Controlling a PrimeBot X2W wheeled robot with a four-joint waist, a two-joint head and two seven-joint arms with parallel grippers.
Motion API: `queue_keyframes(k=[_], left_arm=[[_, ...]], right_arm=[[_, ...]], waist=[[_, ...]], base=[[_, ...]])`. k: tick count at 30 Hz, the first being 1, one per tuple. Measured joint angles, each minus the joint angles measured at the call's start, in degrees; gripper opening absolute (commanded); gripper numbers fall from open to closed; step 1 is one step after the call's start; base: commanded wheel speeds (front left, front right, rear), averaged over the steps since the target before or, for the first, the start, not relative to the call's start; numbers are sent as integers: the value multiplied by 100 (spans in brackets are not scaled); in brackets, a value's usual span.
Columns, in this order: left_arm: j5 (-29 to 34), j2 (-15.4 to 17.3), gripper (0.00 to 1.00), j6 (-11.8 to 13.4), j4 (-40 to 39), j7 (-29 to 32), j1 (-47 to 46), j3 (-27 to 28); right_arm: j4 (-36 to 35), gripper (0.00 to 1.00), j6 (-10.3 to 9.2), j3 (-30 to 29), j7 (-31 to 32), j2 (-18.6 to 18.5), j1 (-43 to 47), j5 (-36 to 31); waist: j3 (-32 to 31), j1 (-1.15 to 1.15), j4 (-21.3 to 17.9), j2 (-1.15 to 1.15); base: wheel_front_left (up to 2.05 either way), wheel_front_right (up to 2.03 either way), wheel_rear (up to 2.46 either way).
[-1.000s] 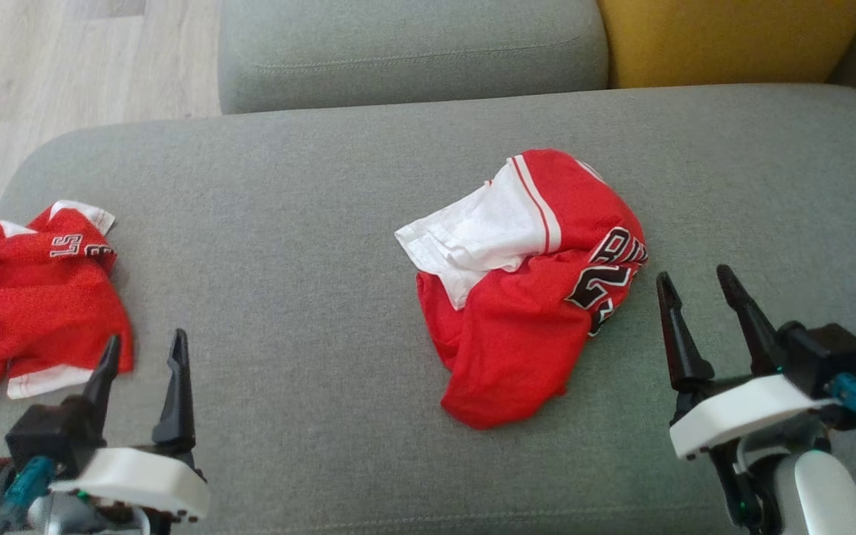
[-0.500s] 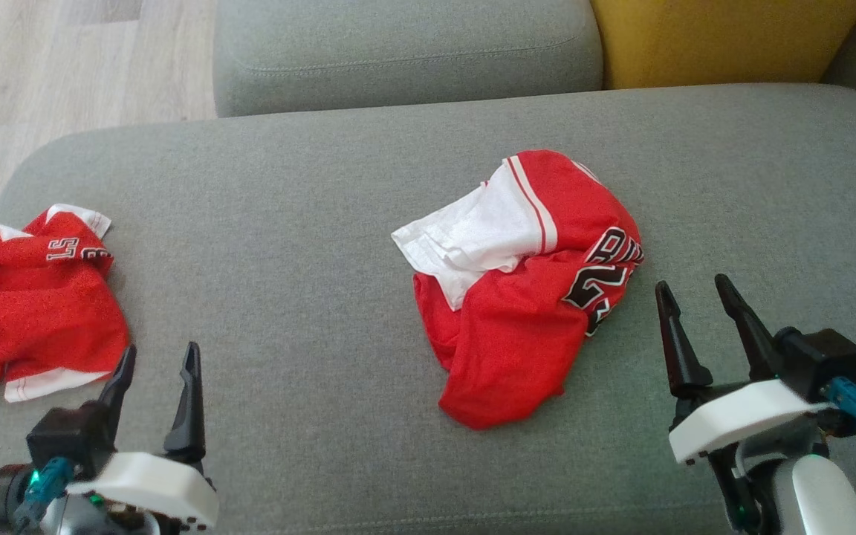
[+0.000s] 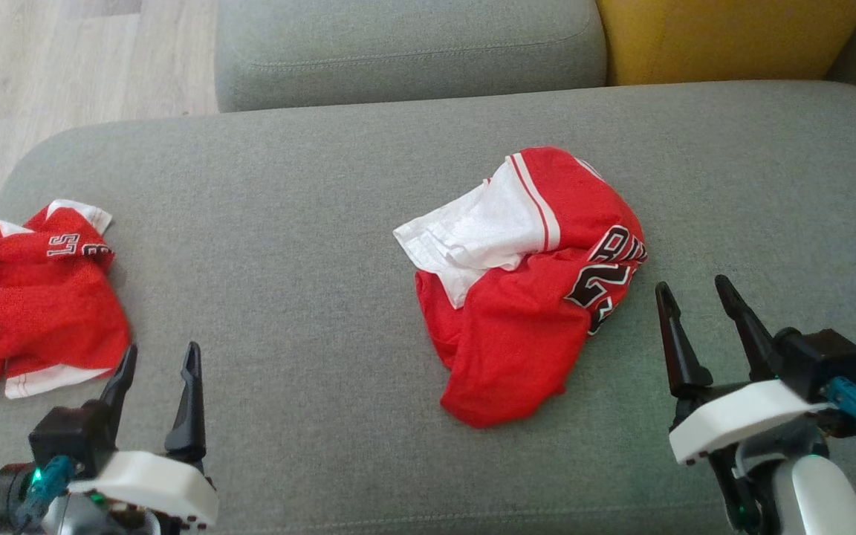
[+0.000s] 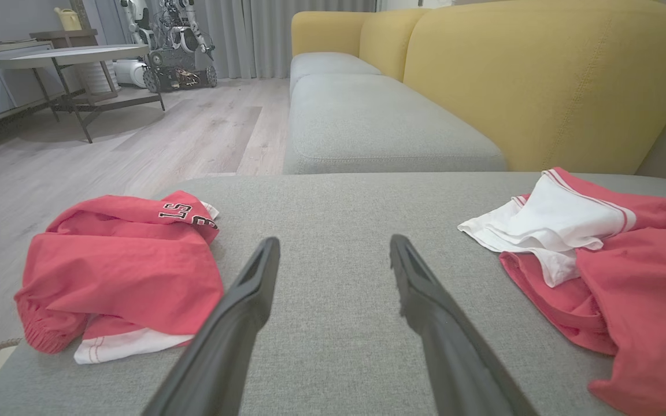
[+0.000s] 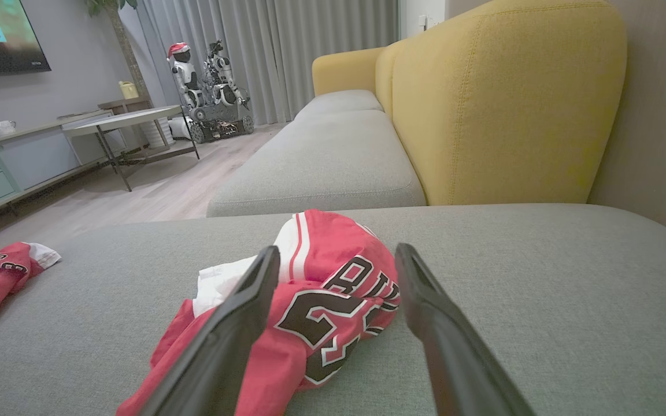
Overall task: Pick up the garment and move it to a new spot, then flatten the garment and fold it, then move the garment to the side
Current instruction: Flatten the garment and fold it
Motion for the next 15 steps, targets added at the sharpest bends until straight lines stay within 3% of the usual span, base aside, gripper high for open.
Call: queue_keyframes(k=[15], left_arm=[[-15,18,100,44,-30,-8,-98,-91]], right_arm=[[29,100,0,12,-8,1,-40,8]], waist=[[175,0,36,0]], base=[[0,0,0]])
